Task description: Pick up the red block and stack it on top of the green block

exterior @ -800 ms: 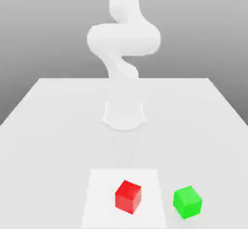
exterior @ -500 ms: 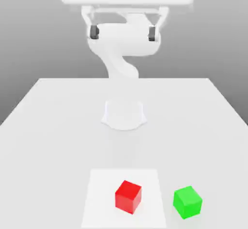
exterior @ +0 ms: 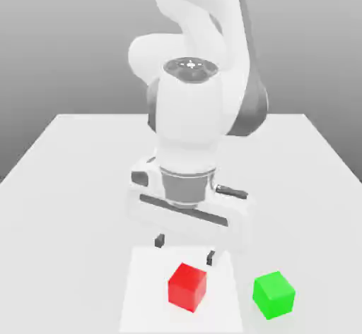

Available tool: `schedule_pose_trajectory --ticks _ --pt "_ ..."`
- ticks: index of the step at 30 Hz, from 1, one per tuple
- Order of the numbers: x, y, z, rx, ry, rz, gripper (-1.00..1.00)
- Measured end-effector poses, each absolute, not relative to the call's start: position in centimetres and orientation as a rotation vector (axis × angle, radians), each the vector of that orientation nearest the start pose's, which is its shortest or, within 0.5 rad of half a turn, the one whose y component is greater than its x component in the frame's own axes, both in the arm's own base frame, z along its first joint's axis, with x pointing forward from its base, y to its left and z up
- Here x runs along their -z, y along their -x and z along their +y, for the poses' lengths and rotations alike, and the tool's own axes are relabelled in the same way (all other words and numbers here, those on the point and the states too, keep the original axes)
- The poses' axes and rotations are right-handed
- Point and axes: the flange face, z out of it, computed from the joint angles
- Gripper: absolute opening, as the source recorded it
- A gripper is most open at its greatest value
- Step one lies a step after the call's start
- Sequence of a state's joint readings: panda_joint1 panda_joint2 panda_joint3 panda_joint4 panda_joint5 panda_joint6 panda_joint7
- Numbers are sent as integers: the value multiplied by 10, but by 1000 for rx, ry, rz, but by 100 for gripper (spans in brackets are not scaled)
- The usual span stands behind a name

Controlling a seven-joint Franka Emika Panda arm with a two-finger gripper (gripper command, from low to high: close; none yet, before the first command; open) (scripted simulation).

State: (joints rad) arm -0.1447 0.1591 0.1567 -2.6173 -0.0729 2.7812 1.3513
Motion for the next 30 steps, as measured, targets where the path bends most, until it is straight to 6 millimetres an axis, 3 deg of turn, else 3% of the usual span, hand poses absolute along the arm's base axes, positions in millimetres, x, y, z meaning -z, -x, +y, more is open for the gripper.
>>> schedule_pose_trajectory --ticks 3,4,11,16,17,21,22,26,27,30 --pt "-162 -433 11 2 2521 1871 0" --pt "-151 -432 11 1 2522 1871 -100" --pt "-149 -432 12 2 2521 1871 -100" --pt "-198 -432 11 2 2521 1872 -100" --pt "-207 -433 20 1 2534 1856 -100" --pt "-236 -436 129 1 2674 1646 -100" --pt "-236 -436 148 2 2693 1615 -100" --pt "-198 -437 160 3 2701 1600 -100" --pt "-187 -436 161 2 2702 1599 100" --pt "-187 -436 161 2 2702 1599 100"
